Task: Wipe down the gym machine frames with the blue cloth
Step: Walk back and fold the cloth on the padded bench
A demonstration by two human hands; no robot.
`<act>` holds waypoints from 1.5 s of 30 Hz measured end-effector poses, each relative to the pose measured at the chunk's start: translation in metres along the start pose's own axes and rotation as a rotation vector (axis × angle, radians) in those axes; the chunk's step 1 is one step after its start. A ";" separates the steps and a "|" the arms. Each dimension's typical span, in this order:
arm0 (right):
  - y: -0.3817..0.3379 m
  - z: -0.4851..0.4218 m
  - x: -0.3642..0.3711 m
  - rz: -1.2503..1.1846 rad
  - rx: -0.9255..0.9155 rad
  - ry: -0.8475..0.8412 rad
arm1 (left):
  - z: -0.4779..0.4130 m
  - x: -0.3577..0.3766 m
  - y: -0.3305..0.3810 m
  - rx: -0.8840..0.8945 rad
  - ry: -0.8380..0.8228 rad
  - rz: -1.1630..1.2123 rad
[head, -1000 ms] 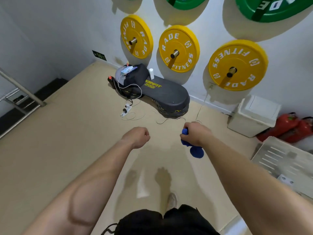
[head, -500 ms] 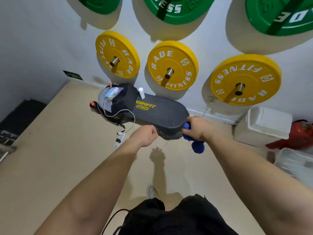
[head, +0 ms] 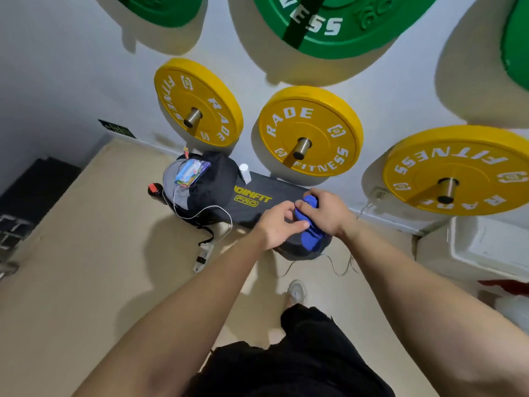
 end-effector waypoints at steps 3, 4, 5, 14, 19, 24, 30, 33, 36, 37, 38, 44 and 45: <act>-0.005 -0.028 -0.015 -0.098 -0.038 -0.027 | -0.022 -0.027 0.007 0.037 0.130 0.066; -0.006 -0.038 -0.020 -0.117 -0.042 -0.043 | -0.029 -0.038 0.012 0.041 0.151 0.041; -0.007 -0.047 -0.025 -0.126 -0.042 -0.061 | -0.035 -0.049 0.016 0.040 0.162 -0.002; -0.002 -0.097 -0.057 -0.171 0.093 -0.077 | -0.074 -0.134 0.004 -0.106 0.169 -0.227; -0.022 -0.106 -0.066 -0.219 0.142 -0.089 | -0.078 -0.159 -0.010 -0.091 0.107 -0.323; -0.041 -0.126 -0.076 0.066 0.109 -0.142 | -0.080 -0.178 -0.023 -0.200 -0.012 -0.514; -0.073 -0.137 -0.085 0.073 0.007 -0.107 | -0.094 -0.189 -0.032 -0.182 -0.134 -0.384; -0.089 -0.140 -0.084 0.072 -0.051 -0.128 | -0.105 -0.191 -0.003 0.043 -0.044 -0.073; -0.097 -0.142 -0.087 0.071 -0.089 -0.068 | -0.113 -0.192 0.019 0.183 -0.108 0.070; -0.096 -0.142 -0.090 0.087 -0.081 -0.039 | -0.117 -0.192 0.019 0.196 -0.106 0.062; -0.093 -0.144 -0.092 0.093 -0.064 -0.018 | -0.120 -0.192 0.017 0.197 -0.091 0.044; -0.075 -0.146 -0.099 -0.019 -0.046 0.008 | -0.122 -0.188 0.022 0.183 0.029 0.072; -0.075 -0.146 -0.100 -0.015 -0.056 0.010 | -0.120 -0.188 0.025 0.164 0.057 0.048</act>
Point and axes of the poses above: each hand's wrist, its own z-axis away from the middle knuckle, its own x-axis out of the palm, y = z × x, the point moved 2 cm from there along -z, towards the middle knuckle, and after that the axes turned 15 degrees about -y, right-handed, at the moved point
